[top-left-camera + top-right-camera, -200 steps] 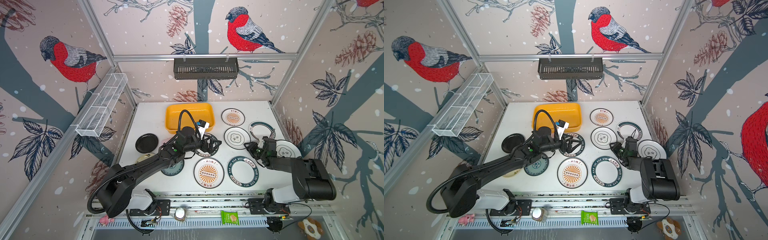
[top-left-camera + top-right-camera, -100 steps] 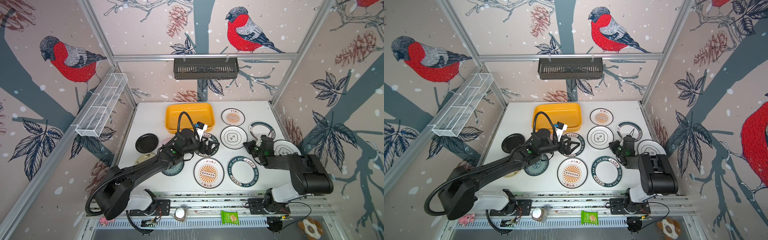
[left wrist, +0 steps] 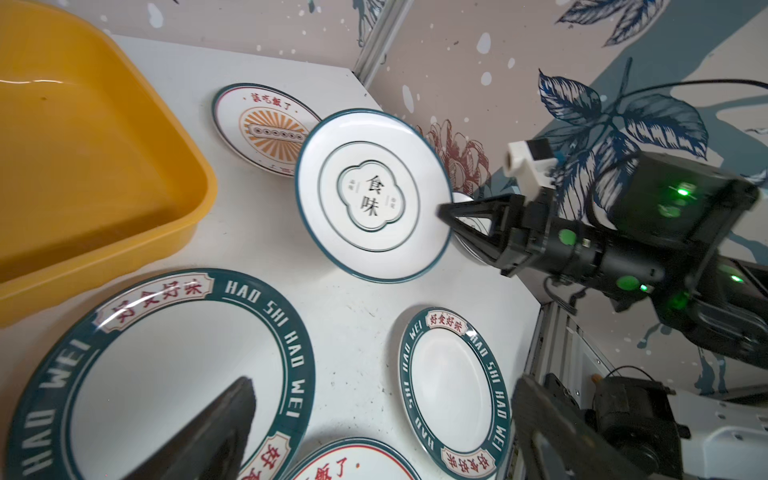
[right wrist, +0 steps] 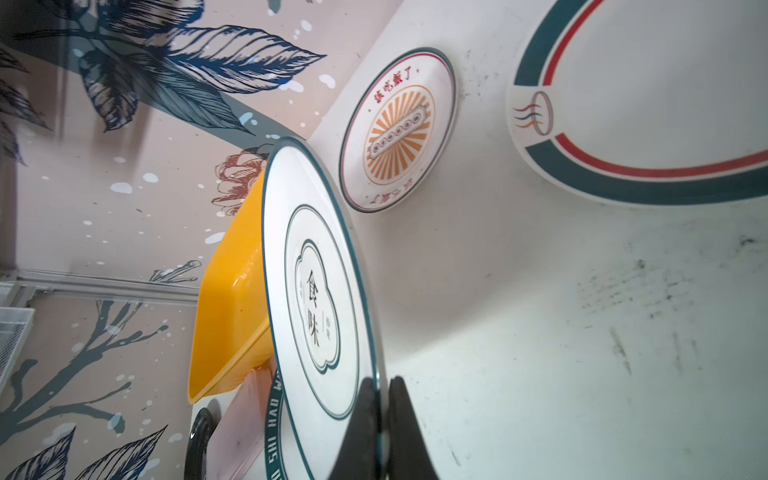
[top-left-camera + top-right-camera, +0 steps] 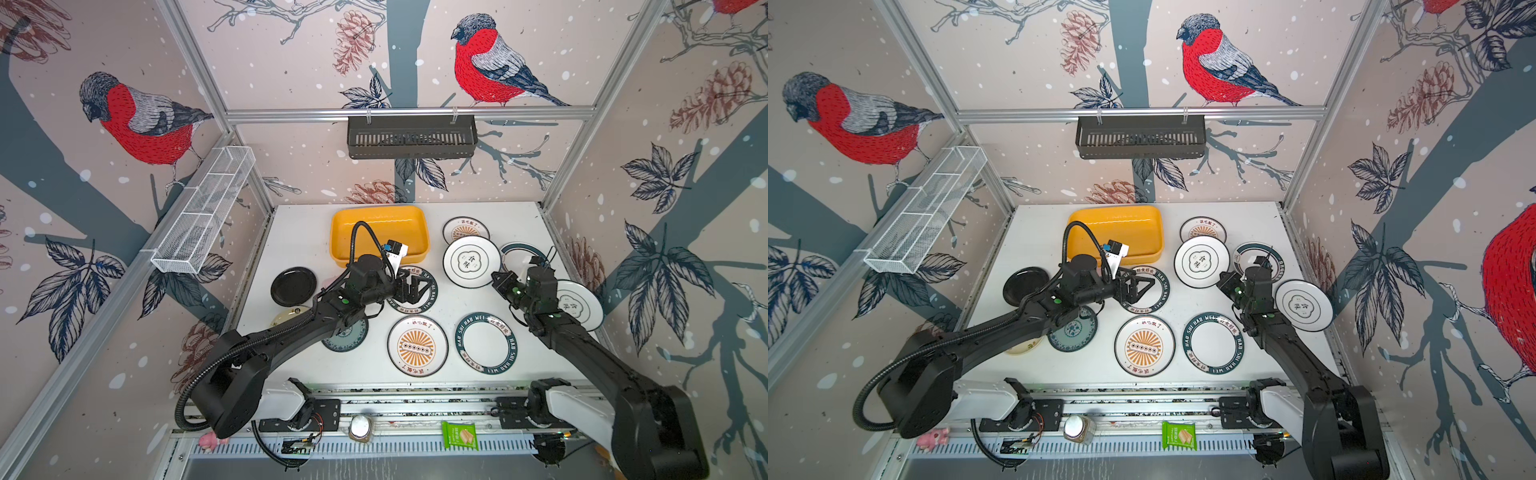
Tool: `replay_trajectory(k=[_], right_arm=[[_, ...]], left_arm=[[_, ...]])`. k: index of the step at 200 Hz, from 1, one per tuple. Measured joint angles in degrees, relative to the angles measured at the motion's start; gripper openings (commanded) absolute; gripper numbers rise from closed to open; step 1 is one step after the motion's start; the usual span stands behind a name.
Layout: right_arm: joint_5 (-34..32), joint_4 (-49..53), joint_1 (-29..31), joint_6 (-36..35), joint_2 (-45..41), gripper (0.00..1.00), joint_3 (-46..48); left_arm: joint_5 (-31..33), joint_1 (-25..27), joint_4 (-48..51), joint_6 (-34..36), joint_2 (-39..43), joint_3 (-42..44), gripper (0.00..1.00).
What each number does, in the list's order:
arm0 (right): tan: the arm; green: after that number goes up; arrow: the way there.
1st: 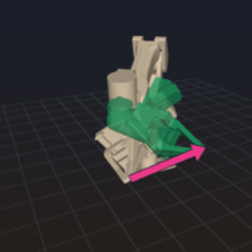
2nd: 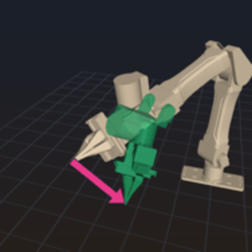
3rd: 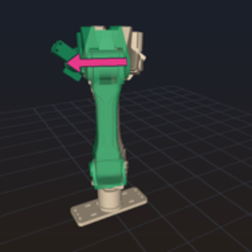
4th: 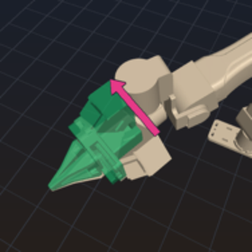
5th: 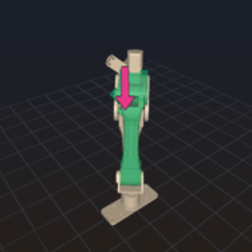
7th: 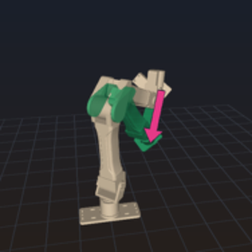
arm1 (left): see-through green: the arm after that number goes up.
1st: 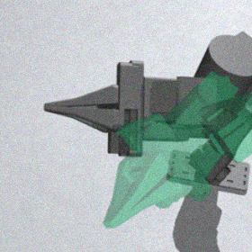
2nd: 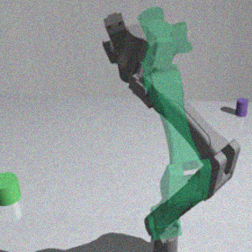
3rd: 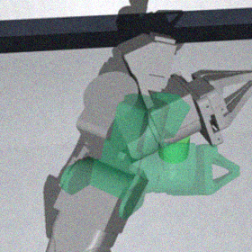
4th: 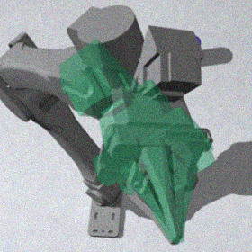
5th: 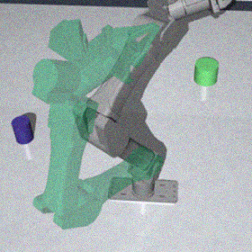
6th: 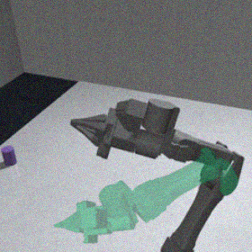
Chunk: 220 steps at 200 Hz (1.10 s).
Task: Place the plates into the plastic bin on the countertop
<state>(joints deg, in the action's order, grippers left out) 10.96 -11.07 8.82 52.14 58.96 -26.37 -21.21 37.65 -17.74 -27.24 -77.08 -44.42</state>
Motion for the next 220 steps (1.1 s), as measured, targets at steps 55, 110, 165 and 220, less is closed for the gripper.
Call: replay_trajectory(k=[55, 110, 165, 220], right_arm=[[0.0, 4.1, 11.5, -0.3, -1.4, 0.0, -5.9], [-0.3, 2.6, 17.9, 0.2, 6.4, 0.0, -12.0], [0.9, 1.2, 19.2, 0.5, 7.6, 0.0, -16.0], [4.5, -3.2, 15.5, 0.5, 12.7, 0.0, -14.6]], left_arm=[[-1.1, -8.6, 0.9, -2.8, -0.3, -0.5, 0.96], [-1.1, -11.6, 0.8, -4.7, 0.9, 0.1, 0.96], [-7.5, -14.2, -1.7, -6.1, -1.4, -2.3, 0.94], [-12.0, -15.9, -0.6, -6.0, -4.8, -7.6, 0.88]])
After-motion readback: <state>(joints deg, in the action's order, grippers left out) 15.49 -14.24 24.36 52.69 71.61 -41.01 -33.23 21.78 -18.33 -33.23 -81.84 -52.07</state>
